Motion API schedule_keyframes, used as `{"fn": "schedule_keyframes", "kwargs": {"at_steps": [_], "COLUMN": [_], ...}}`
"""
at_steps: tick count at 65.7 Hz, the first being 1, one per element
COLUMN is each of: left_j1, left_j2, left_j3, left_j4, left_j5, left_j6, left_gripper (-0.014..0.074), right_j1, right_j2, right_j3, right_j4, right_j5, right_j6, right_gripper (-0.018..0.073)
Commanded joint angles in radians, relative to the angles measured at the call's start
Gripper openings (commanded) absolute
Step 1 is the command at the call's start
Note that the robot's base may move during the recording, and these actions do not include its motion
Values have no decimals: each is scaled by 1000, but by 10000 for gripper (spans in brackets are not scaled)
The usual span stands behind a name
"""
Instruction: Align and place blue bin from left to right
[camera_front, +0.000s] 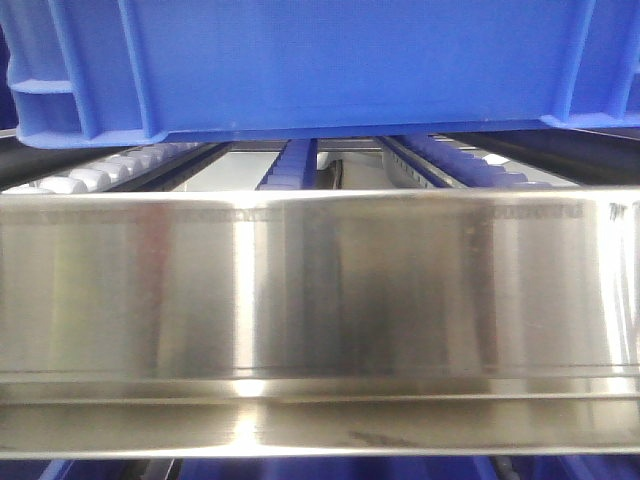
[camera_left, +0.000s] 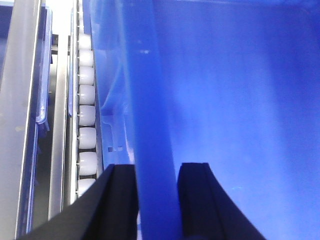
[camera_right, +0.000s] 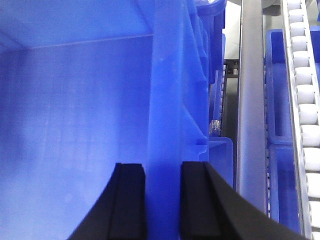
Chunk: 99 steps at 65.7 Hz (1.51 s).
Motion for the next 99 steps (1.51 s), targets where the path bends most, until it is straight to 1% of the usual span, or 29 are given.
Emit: {"fn": "schedule_keyframes", "kwargs": {"at_steps": [1, 71, 82, 99], "left_j1": [-1, -1, -1, -1], "left_j2": [-29, -29, -29, -29], "left_j3": [-19, -19, -19, -19], "left_j4": [-42, -42, -42, -42], "left_j5": [-59, -63, -130, -303], "left_j6": [9, 9, 9, 9], "left_gripper": [-111, -111, -111, -111], "right_j1": [-8, -8, -8, -8], "right_j2": [-15, -15, -14, -14], "right_j3": [-17, -17, -17, -17], "right_j4": [15, 15, 15, 15], "right_j5": [-91, -91, -91, -91], "right_j6": [-2, -2, -2, -2], "right_gripper": [-71, -71, -71, -71]}}
